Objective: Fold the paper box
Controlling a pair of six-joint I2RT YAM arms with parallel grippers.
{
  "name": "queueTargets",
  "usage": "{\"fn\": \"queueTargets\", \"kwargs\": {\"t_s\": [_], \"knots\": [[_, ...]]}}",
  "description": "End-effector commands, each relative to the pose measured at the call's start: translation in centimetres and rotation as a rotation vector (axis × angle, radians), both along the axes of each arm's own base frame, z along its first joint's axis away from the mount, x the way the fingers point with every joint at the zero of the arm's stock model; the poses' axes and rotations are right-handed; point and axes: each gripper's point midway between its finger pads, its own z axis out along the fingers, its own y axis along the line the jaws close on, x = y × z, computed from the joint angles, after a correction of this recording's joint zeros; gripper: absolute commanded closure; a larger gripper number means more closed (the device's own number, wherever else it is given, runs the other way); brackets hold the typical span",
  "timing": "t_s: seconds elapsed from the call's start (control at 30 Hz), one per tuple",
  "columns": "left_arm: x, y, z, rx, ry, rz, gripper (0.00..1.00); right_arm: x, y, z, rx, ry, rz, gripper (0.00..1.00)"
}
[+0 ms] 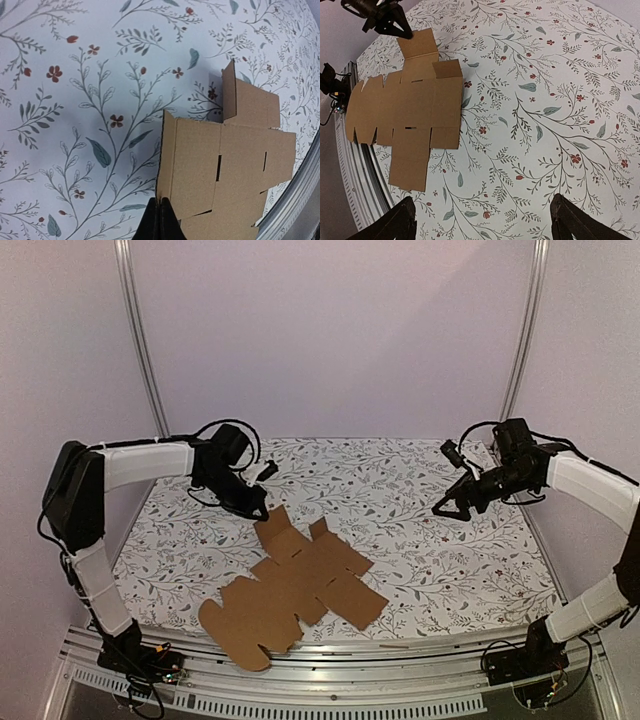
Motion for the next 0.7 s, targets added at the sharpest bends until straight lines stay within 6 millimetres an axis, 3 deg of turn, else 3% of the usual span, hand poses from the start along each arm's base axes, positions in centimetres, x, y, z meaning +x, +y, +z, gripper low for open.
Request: {"fn": "queueTargets", "kwargs": {"t_s": [0.0,0.1,0.27,0.53,0.67], "knots": [[-2.0,-3.3,5.3,-0.085,-0.185,-0.082,1.00,0.6,1.7,0.3,0.056,0.133,-0.008,0.09],[-3.8,-4.5,8.3,-0.151,-0.299,-0.102,1.00,1.0,2.6,-0.3,0.083,0.236,0.013,0.10],[-6.2,-4.6,13.8,-0.315,-0.521,-0.095,1.00,0.3,4.6,-1.2,0.164,0.367,0.079,0.11],[-7.0,-2.8,16.0,-0.367,-0.653,-0.029,1.00,-2.5,7.9,-1.6,0.176,0.414,0.203,0.11],[-6.9,-2.9,16.0,-0.378,-0.653,-0.023,1.00,-2.4,8.9,-1.4,0.197,0.426,0.223,0.15]]}}
